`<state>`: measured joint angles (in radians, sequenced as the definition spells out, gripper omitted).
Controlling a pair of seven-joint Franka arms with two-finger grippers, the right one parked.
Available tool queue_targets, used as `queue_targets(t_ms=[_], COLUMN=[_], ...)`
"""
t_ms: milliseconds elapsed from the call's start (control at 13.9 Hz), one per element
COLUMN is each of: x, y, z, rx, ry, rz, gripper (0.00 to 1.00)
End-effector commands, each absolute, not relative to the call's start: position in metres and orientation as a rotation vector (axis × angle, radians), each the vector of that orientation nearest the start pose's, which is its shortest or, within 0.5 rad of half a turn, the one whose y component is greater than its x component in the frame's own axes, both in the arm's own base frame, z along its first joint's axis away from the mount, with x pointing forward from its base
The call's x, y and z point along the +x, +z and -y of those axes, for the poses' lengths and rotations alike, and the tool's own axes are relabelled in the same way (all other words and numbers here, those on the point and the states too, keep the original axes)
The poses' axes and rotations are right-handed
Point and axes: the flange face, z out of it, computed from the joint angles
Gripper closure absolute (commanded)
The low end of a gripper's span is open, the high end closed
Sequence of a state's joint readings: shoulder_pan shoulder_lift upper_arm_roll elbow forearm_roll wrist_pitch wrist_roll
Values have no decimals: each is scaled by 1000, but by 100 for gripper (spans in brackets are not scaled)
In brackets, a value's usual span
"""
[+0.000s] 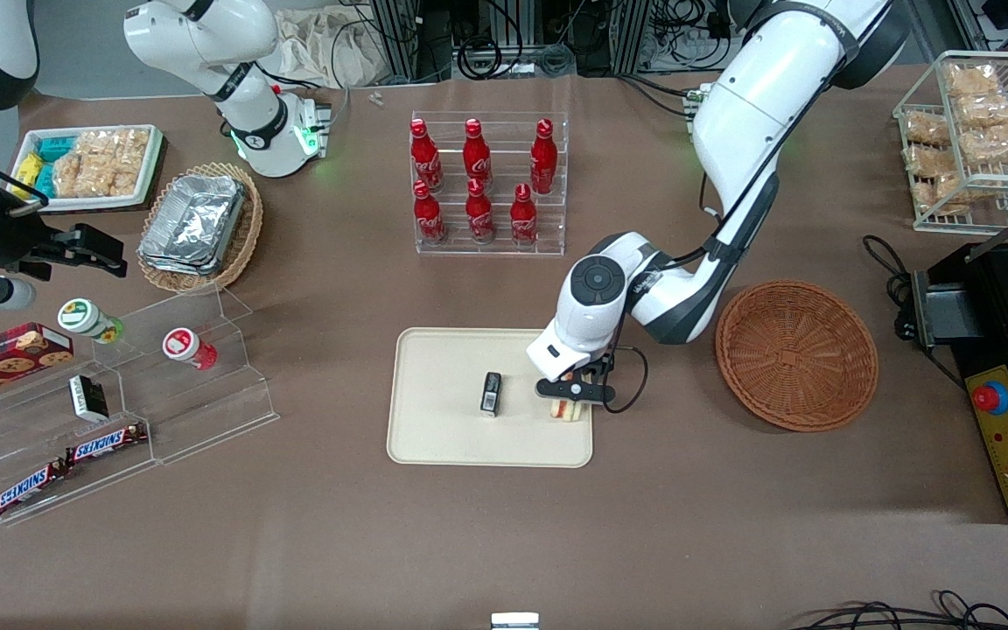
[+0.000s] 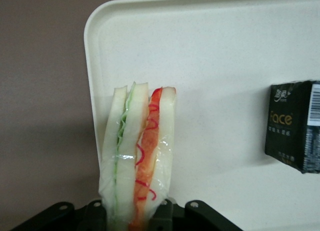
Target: Place sandwich from basket to tray
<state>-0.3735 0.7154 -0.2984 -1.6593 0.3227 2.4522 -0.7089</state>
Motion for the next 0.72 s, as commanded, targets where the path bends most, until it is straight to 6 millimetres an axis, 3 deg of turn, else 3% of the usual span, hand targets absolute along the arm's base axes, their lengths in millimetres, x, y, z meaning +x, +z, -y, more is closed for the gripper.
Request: queue_targets(t_ms=[0, 144, 216, 361, 433, 649], x=[567, 583, 593, 605, 612, 618], y=[216, 244, 265, 312, 333, 398], z=[416, 402, 385, 370, 351, 311], rx=[-3190, -3188, -3166, -3110, -3078, -3118], ry=[-227, -271, -253, -221, -194, -49], rz=[-166, -92, -45, -5, 11, -14], gripper=[0, 0, 0, 0, 0, 0])
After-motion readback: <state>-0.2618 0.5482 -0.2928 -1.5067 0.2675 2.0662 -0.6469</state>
